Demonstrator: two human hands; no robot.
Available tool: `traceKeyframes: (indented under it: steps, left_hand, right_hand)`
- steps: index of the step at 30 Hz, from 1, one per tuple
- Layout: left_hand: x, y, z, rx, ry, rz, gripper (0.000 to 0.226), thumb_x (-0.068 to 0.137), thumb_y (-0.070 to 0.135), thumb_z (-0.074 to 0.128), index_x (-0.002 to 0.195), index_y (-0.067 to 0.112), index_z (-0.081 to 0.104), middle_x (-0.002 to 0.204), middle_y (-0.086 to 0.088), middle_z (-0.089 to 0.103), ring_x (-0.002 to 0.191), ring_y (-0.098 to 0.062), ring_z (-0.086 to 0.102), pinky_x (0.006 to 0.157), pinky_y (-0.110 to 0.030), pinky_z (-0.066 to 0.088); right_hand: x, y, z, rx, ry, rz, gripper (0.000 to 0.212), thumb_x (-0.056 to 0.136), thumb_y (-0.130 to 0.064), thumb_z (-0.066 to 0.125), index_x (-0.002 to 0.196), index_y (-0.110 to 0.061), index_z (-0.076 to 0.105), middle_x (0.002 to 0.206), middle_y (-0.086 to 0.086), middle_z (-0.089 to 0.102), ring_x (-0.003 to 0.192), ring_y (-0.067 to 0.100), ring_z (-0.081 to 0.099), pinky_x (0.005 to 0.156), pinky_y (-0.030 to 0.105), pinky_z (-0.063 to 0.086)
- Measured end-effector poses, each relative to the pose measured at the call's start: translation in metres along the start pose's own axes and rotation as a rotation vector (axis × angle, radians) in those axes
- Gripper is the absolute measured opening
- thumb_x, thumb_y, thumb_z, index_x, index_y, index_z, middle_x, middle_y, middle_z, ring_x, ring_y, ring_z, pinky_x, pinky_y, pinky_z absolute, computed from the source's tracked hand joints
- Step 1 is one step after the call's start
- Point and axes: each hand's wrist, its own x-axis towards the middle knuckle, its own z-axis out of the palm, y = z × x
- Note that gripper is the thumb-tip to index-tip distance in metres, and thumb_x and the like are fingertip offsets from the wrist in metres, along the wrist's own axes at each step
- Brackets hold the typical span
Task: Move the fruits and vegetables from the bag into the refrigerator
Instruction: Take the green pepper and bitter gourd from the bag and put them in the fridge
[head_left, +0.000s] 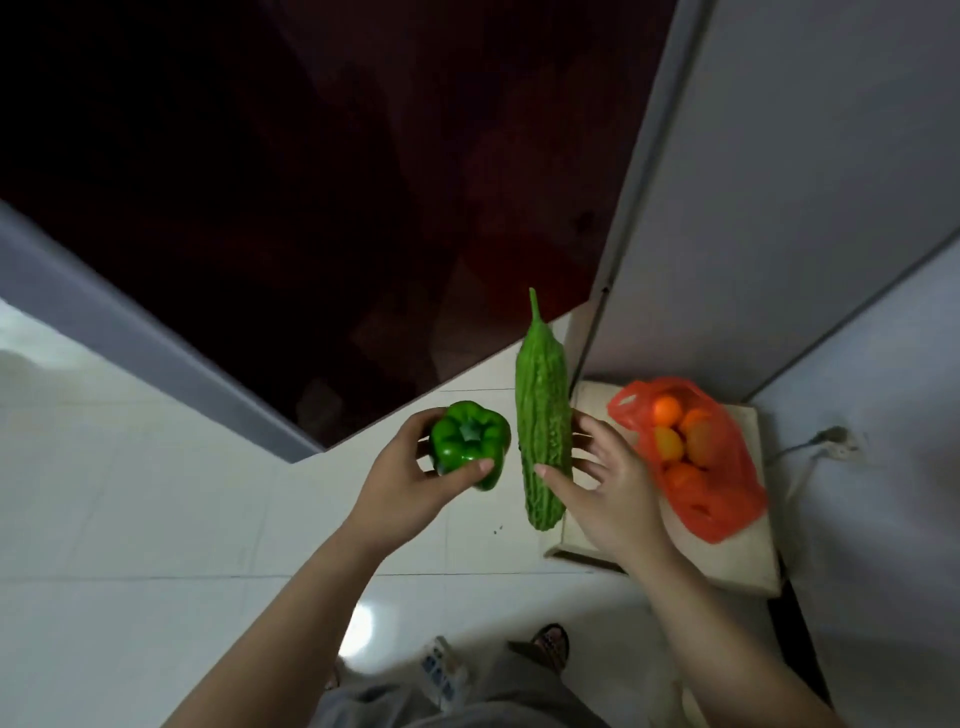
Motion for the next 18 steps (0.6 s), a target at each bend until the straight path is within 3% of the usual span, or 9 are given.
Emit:
traceKeyframes:
  steps: [6,14,18]
  left_hand:
    - [-0.030,-0.039,-0.084,0.064,0.042,0.014,0.067,0.067,0.036,0.081,0.126,0.027,0.050,0.117,0.009,0.061,0.108,-0.004,0.057,0.087,-0.026,0.053]
    - [-0.063,-0.094,-0.216,0.063,0.087,0.053,0.062,0.063,0.045,0.079,0.117,0.042,0.050,0.120,0.013,0.056,0.108,-0.007,0.056,0.080,-0.019,0.053]
    - [-0.078,-0.120,-0.290,0.047,0.121,0.060,0.067,0.057,0.055,0.081,0.116,0.044,0.052,0.119,0.014,0.058,0.106,-0.004,0.057,0.079,-0.017,0.052]
  right_hand:
    - [-0.007,-0.037,0.082,-0.027,-0.126,-0.114,0.056,0.073,-0.006,0.077,0.115,-0.037,0.056,0.110,-0.018,0.063,0.104,0.006,0.061,0.083,0.019,0.050]
    - [-0.032,-0.082,0.211,-0.079,-0.230,-0.152,0.052,0.075,-0.011,0.076,0.119,-0.032,0.057,0.112,-0.018,0.061,0.106,0.003,0.058,0.084,0.016,0.049]
    - [-0.048,-0.103,0.281,-0.078,-0.255,-0.170,0.054,0.074,-0.010,0.076,0.115,-0.039,0.056,0.110,-0.023,0.060,0.105,0.002,0.058,0.085,0.016,0.049]
